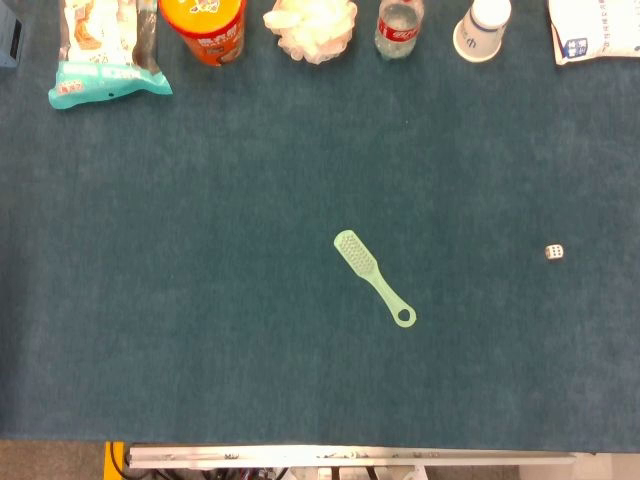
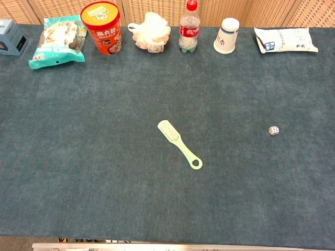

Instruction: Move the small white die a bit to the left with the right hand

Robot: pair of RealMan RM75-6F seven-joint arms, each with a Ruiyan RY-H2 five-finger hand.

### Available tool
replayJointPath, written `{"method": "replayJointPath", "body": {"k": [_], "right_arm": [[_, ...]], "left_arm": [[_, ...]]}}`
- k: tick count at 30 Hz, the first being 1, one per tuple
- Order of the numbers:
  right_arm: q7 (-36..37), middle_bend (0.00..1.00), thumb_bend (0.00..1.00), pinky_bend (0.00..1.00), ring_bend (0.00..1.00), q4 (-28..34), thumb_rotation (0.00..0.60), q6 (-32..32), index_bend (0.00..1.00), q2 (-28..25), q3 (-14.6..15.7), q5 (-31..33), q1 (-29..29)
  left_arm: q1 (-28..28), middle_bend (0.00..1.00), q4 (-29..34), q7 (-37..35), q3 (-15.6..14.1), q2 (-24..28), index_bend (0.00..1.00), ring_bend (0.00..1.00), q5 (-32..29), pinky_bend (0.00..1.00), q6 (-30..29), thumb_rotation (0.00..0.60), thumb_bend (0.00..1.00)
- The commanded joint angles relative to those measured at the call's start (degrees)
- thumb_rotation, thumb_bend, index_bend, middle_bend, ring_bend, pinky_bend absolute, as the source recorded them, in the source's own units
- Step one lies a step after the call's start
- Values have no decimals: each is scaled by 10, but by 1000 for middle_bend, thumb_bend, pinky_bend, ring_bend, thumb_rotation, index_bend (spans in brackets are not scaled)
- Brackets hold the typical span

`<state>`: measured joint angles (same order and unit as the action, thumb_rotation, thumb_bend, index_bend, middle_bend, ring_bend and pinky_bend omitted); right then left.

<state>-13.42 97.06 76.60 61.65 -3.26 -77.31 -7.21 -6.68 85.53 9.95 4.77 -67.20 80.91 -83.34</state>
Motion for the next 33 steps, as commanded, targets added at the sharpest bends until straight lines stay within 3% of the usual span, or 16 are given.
{"method": "replayJointPath", "body": {"k": [1, 11, 21, 26, 33], "right_arm": [[0, 84, 0, 330, 125, -3, 600, -11, 72, 0, 0, 2, -6], [11, 105, 0, 330, 125, -6, 600, -38, 82, -4, -1, 13, -19], [-23, 204, 18, 330, 125, 18, 600, -14, 187, 3, 18, -27, -12], [-40, 277, 180, 408, 185, 24, 600, -26, 295, 5, 25, -38, -19], [-118, 382, 537, 541, 329, 40, 600, -70, 398, -7, 21, -35, -55]], "left_arm": [[0, 347, 5, -2, -3, 3, 356, 263, 0, 334, 4, 600, 0], [-1, 347, 5, -7, 0, 6, 357, 263, -20, 335, 17, 600, 0], [3, 348, 16, 5, -9, 6, 357, 263, -8, 337, 9, 600, 0], [11, 348, 28, 13, -15, 7, 358, 263, 4, 337, -8, 600, 0], [17, 348, 37, 17, -17, 11, 358, 263, 12, 338, -22, 600, 0]]}}
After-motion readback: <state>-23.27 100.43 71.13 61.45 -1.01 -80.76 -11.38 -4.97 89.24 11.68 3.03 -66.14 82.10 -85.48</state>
